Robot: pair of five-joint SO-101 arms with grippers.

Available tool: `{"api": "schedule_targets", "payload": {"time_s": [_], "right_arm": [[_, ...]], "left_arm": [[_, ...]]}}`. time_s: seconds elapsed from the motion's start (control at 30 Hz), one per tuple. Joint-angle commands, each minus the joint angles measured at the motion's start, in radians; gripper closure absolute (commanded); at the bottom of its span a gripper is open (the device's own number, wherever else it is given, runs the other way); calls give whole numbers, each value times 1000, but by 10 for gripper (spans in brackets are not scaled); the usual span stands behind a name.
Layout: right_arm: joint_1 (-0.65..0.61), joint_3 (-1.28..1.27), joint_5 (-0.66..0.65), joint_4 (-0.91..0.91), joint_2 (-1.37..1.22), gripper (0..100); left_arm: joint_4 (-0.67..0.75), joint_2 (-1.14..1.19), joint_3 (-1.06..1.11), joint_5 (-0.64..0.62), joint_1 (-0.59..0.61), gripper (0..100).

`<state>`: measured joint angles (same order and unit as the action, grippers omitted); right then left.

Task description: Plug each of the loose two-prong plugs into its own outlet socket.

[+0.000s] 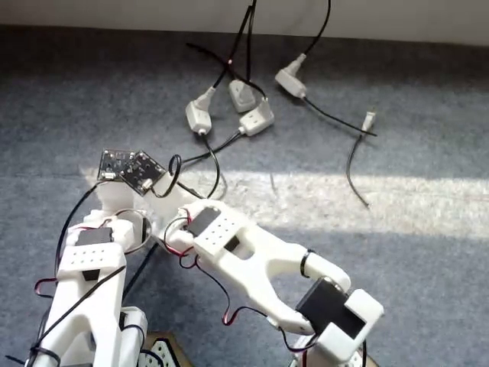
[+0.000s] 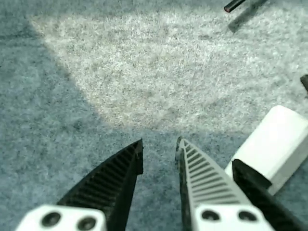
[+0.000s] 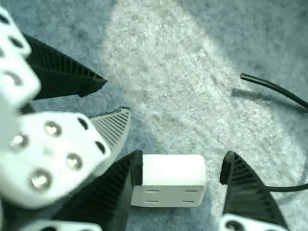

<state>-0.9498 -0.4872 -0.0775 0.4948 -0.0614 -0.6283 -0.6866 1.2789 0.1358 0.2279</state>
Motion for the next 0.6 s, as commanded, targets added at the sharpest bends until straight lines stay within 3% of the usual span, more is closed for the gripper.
{"api": "schedule_targets", "payload": {"time_s": [0.0, 0.2, 0.43, 0.57], "right_arm": [[56, 142, -9, 79, 56, 735], [278, 205, -12, 295, 222, 735], [644, 94, -15, 539, 452, 735], [863, -97, -80, 562, 610, 735]], "left_arm": [[11, -22, -4, -5, -10, 863], [11, -22, -4, -6, -8, 863], [11, -16, -8, -6, -21, 863], [9, -15, -4, -2, -151, 856]]}}
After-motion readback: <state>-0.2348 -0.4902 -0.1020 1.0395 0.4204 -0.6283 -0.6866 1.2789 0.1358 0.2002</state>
